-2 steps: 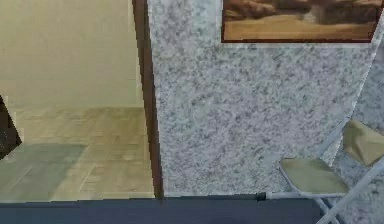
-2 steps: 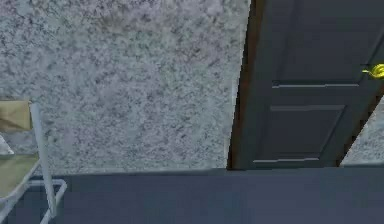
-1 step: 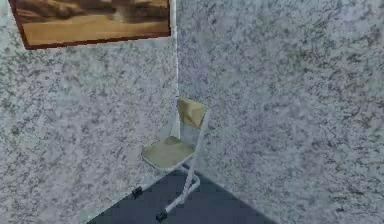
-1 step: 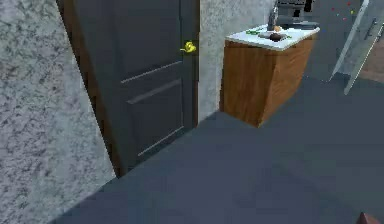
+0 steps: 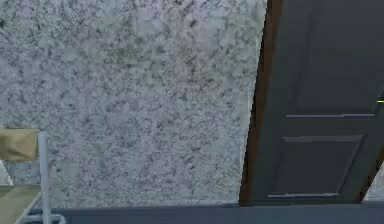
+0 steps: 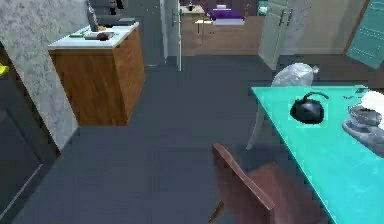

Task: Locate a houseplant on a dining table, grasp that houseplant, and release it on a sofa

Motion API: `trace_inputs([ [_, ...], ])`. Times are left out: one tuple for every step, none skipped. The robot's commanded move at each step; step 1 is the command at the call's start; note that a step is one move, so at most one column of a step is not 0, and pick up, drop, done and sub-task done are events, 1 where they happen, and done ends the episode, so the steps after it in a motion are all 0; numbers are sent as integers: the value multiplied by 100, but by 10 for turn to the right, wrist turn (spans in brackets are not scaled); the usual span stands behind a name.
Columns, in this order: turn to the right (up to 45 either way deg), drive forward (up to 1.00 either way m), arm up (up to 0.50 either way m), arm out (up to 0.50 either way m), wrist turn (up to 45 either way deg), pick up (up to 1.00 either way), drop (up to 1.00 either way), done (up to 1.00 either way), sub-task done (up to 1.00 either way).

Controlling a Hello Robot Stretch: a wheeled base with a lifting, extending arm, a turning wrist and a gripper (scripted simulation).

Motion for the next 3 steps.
trace_inputs([
  [360, 0, 0, 0, 0, 0, 0, 0, 0],
  [0, 15, 0, 0, 0, 0, 0, 0, 0],
  [270, 0, 0, 0, 0, 0, 0, 0, 0],
])
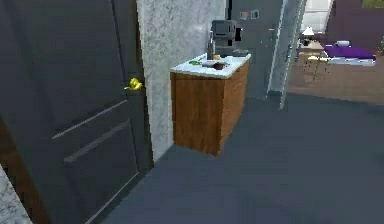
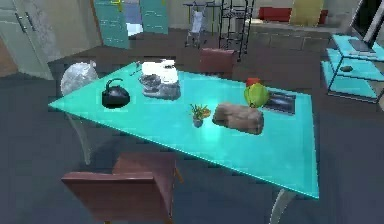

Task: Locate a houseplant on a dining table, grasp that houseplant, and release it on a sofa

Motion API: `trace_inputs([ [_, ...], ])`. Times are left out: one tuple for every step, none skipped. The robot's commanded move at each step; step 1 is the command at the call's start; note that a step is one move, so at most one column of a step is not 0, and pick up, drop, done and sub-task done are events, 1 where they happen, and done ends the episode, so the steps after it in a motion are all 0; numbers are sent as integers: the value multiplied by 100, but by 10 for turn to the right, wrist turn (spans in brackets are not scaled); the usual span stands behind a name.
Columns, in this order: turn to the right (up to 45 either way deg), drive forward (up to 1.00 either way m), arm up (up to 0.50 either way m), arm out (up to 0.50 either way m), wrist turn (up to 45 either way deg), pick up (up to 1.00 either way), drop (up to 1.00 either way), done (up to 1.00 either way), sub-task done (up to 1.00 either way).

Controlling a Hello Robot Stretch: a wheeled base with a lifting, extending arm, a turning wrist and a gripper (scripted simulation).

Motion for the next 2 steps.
trace_inputs([
  [450, 0, 0, 0, 0, 0, 0, 0, 0],
  [450, 0, 0, 0, 0, 0, 0, 0, 0],
])
